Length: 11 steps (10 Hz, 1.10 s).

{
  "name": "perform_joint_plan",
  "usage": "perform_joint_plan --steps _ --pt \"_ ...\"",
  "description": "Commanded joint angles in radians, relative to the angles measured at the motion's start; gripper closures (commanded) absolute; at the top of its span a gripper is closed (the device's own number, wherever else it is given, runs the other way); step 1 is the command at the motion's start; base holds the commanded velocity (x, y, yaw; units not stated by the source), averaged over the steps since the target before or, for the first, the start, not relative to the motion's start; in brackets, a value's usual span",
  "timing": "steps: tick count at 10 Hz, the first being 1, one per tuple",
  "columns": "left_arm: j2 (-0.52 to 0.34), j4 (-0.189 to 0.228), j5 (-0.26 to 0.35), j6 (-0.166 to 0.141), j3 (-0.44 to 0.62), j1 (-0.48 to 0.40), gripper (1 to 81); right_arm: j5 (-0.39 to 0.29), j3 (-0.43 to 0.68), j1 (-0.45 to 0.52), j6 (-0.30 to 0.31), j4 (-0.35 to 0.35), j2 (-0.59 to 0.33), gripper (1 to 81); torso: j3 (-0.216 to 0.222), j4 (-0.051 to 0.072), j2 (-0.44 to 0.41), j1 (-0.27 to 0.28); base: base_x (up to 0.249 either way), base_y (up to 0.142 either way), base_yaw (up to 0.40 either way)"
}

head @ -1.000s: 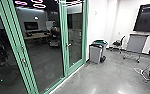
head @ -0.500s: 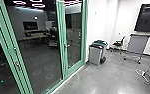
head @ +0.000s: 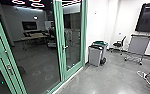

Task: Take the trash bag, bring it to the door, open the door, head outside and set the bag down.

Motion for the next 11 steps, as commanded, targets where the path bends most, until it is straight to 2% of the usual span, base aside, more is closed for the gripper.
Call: perform_joint_plan --steps 1,11 --pt "-0.005 0.007 0.059 0.004 -0.001 -0.066 81.1 -0.047 0.001 0.038 -0.002 -0.016 0.000 1.0 0.000 0.000 0.000 0.000 0.181 -0.065 0.000" --pt "-0.005 0.007 0.059 0.004 -0.001 -0.066 81.1 -0.047 0.001 0.038 -0.002 -0.016 -0.002 1.0 0.000 0.000 0.000 0.000 0.181 -0.006 0.000"
